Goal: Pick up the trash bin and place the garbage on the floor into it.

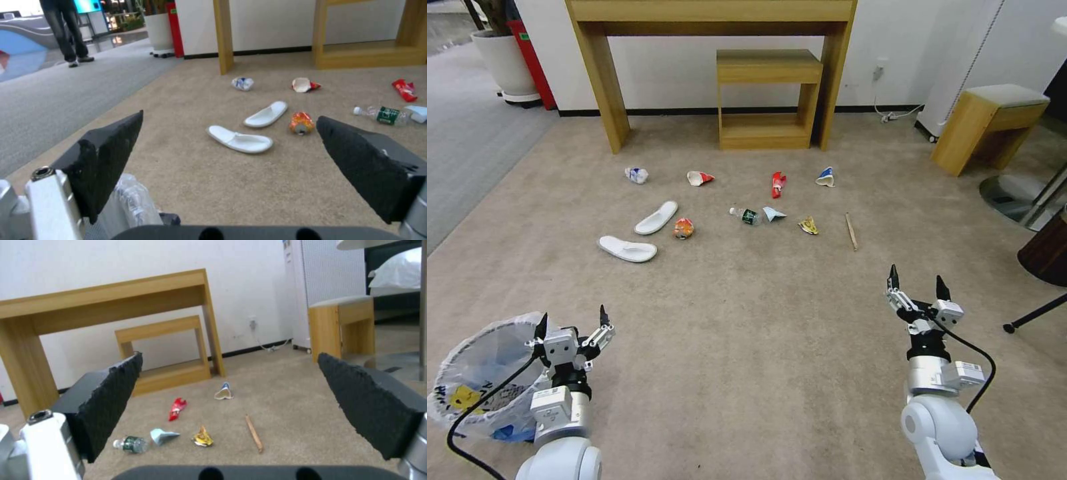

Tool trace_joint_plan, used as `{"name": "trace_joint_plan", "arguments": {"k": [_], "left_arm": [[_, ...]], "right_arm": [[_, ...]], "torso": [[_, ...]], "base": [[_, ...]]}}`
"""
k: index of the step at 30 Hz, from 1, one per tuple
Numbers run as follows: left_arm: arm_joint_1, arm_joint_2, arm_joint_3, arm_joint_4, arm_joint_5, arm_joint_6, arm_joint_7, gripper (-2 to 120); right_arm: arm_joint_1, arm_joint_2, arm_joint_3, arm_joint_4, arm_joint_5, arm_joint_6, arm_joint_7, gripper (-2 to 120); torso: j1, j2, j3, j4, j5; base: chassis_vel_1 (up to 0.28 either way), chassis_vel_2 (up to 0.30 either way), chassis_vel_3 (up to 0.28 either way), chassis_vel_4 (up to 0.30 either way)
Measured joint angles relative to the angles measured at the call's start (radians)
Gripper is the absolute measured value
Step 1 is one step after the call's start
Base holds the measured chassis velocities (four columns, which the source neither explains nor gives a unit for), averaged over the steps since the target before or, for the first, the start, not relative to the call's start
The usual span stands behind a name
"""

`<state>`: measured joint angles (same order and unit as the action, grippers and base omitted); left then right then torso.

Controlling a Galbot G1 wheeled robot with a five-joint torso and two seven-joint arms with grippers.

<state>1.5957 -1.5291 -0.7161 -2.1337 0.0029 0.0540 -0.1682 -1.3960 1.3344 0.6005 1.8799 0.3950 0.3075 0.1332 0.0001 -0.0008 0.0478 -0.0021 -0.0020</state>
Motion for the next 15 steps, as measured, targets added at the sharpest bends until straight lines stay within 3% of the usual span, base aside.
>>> {"name": "trace_joint_plan", "arguments": {"k": [15], "left_arm": [[0.006,0.006,-0.001,-0.008,-0.007,0.0,0.0,100]], "right_arm": [[-0.006,0.003,0.008,0.009,-0.012,0.005,-0.002,100]], "torso": [[0.0,0.0,0.0,0.0,0.0]], "base": [[0.0,0.0,0.0,0.0]]}}
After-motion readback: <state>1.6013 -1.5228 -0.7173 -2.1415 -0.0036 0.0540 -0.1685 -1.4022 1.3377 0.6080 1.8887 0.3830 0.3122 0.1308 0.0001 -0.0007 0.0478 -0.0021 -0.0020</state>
